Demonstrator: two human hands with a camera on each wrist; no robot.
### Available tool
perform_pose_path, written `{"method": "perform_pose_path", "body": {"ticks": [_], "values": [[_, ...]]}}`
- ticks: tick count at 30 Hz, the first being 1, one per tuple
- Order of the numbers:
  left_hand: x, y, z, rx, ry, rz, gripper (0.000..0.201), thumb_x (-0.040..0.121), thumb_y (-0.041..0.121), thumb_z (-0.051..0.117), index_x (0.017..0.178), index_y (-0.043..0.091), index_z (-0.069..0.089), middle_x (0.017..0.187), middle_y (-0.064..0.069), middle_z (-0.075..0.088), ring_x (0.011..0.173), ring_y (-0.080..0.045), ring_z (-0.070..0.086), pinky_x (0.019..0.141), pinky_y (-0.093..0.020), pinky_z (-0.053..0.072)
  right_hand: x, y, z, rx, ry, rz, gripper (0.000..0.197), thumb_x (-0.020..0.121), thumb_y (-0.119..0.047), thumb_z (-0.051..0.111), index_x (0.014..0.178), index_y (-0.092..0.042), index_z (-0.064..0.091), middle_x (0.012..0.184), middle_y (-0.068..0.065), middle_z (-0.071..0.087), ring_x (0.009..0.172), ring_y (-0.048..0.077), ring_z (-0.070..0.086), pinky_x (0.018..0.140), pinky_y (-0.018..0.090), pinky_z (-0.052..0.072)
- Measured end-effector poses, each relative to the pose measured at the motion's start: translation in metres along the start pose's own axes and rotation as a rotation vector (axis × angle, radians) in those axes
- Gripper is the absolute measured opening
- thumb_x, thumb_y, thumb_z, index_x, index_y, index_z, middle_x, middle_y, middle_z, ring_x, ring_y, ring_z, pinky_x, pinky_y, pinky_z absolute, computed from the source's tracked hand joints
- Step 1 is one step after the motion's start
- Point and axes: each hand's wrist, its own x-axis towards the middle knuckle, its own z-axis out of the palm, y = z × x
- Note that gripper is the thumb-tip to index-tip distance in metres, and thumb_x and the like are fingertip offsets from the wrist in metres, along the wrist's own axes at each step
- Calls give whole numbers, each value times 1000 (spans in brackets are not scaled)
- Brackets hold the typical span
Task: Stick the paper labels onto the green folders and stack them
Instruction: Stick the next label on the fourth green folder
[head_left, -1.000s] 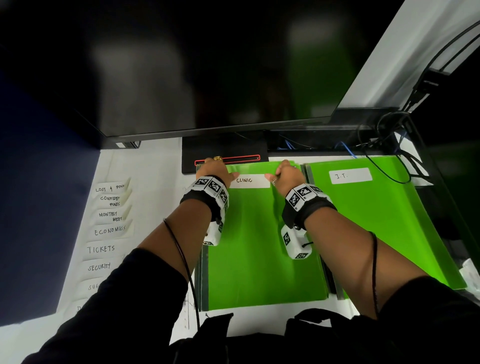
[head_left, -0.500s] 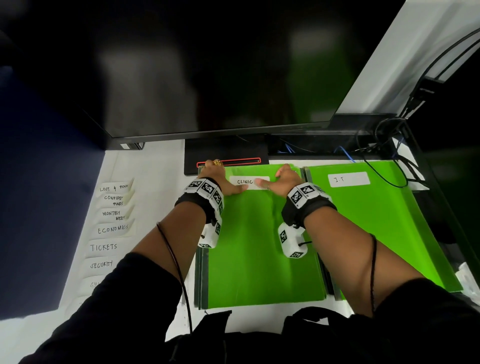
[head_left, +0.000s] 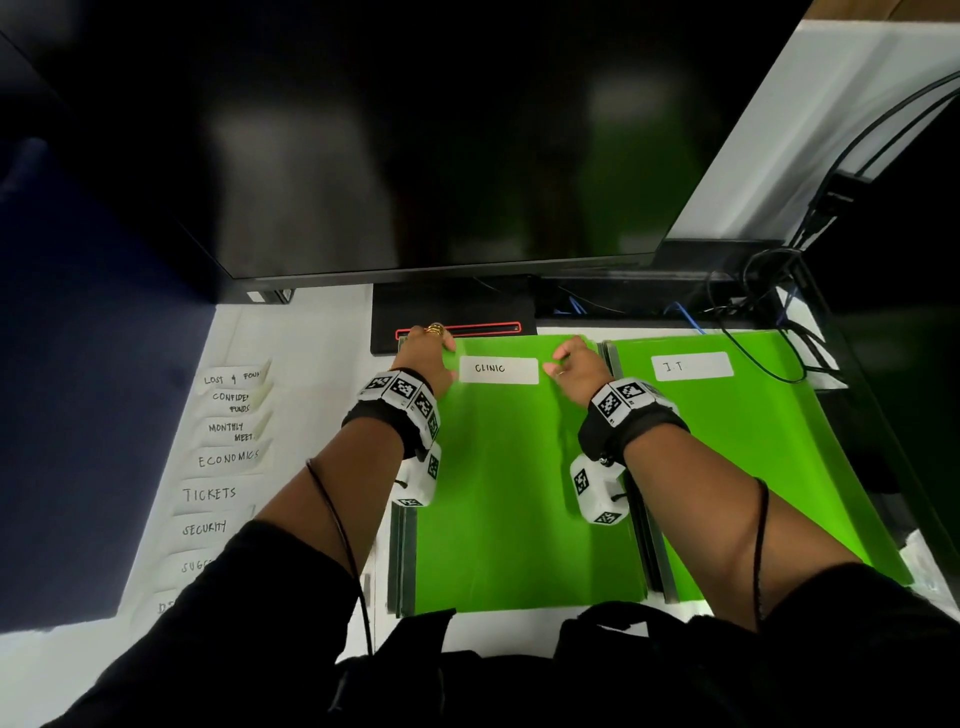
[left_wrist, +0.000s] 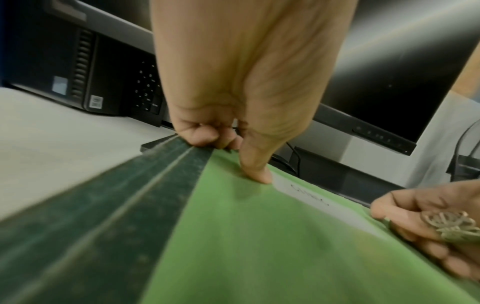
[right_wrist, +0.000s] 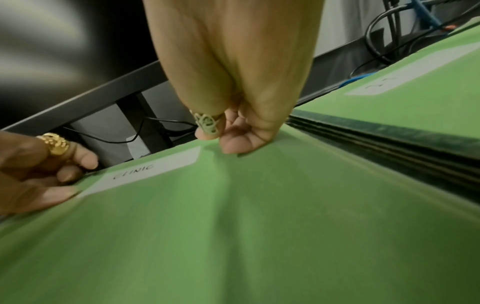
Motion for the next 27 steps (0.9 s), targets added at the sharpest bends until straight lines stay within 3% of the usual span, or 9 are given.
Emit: {"method": "perform_pose_path", "body": {"ticks": [5, 8, 11, 14, 17, 19, 21, 24, 27], "values": [[-17, -10, -8, -46, 203, -109, 77, 58, 37, 87, 119, 10, 49, 127, -9, 40, 121, -24, 40, 104, -32, 37, -7, 4, 3, 72, 21, -57, 33, 93, -22, 56, 116, 1, 49, 84, 1, 49, 84, 16, 47, 75, 21, 37], [-24, -13, -12, 49, 178, -195, 74, 64, 51, 80, 114, 2, 55, 129, -14, 42, 122, -26, 41, 104, -33, 38, -19, 2, 8, 85, 56, -112, 35, 87, -21, 65, 113, -1, 51, 72, -7, 41, 79, 15, 45, 64, 20, 36], [-29, -11, -16, 16, 185, -209, 65, 68, 45, 79, 111, 2, 57, 127, -15, 44, 119, -27, 46, 101, -35, 42, -30, 0, 12, 47, 59, -148, 47, 79, -24, 74, 115, -5, 52, 98, 0, 50, 99, 20, 49, 87, 29, 43], [-36, -8, -20, -9, 236, -220, 67, 71, 38, 79, 120, 2, 51, 129, -14, 41, 119, -28, 45, 101, -38, 43, -41, -2, 8, -90, 77, -120, 62, 73, -35, 78, 122, -11, 49, 130, 13, 44, 124, 28, 42, 104, 36, 37], [-42, -6, -20, -218, 327, -181, 67, 75, 18, 78, 130, 8, 42, 129, -14, 43, 117, -29, 49, 101, -35, 40, -50, -2, 5, -236, 132, -68, 79, 68, -48, 78, 131, -15, 43, 137, 14, 38, 129, 32, 35, 106, 39, 34], [-46, -4, -22, -397, 377, -172, 57, 81, 5, 70, 129, 11, 40, 122, -16, 53, 110, -32, 54, 91, -33, 43, -52, 0, 7, -272, 167, -26, 86, 68, -52, 76, 135, -15, 38, 140, 15, 35, 131, 33, 31, 107, 42, 34], [-47, -4, -24, -538, 405, -181, 52, 85, 2, 64, 128, 13, 37, 115, -18, 59, 104, -32, 57, 82, -31, 43, -54, 1, 10, -257, 176, 14, 86, 70, -52, 74, 138, -16, 34, 143, 16, 32, 134, 35, 29, 108, 44, 35], [-39, -10, -22, -727, 396, -162, 51, 84, 3, 64, 124, 18, 36, 117, -16, 58, 105, -31, 58, 93, -36, 47, -56, -3, 11, -226, 227, -7, 77, 81, -45, 67, 143, -17, 29, 148, 17, 26, 137, 36, 25, 112, 46, 31], [-36, -11, -17, -918, 363, -153, 51, 82, -1, 63, 119, 21, 35, 126, -18, 53, 114, -31, 54, 104, -45, 42, -65, -14, 11, -246, 335, -93, 75, 86, -44, 58, 147, -21, 23, 156, 17, 7, 144, 36, 8, 116, 47, 17]]}}
